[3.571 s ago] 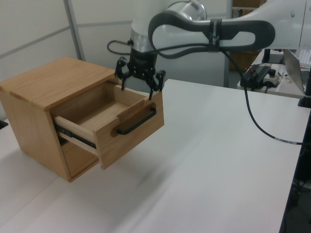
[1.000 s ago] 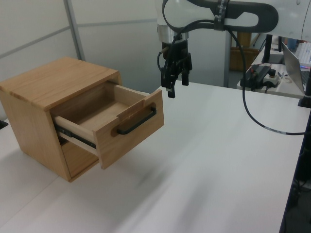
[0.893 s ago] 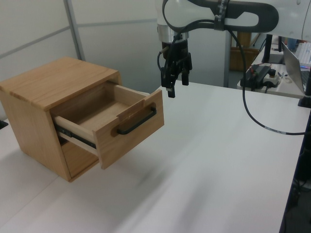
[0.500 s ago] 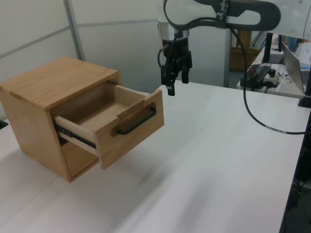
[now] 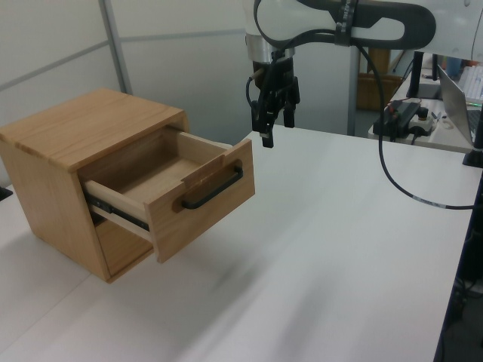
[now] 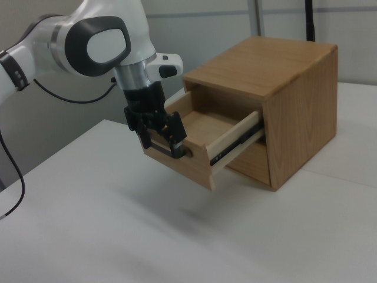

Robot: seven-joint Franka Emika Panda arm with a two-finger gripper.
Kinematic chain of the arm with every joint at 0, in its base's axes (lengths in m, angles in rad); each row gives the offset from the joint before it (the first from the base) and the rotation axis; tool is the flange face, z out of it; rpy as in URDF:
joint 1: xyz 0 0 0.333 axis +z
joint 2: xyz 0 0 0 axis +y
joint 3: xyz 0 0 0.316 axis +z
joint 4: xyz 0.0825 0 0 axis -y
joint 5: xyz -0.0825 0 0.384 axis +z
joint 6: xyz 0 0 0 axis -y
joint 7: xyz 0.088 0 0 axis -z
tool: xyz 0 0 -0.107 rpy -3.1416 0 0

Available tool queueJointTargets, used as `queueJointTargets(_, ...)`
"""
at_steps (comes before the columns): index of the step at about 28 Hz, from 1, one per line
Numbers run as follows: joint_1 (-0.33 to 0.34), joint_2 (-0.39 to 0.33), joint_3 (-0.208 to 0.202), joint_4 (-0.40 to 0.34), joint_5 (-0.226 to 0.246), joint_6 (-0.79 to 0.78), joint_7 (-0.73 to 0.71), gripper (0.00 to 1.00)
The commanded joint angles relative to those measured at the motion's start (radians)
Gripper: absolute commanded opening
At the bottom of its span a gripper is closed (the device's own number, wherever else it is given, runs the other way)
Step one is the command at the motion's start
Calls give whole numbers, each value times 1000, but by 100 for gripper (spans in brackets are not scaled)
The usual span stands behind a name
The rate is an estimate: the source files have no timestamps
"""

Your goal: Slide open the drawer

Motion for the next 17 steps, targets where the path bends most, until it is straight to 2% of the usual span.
queueJointTargets(1, 14, -15, -5, -4, -9, 5, 1, 100)
queueJointTargets(6, 16, -12, -5, -4, -9, 4, 42, 100)
queueJointTargets(17, 16, -12, 0, -3, -9, -1, 41, 100)
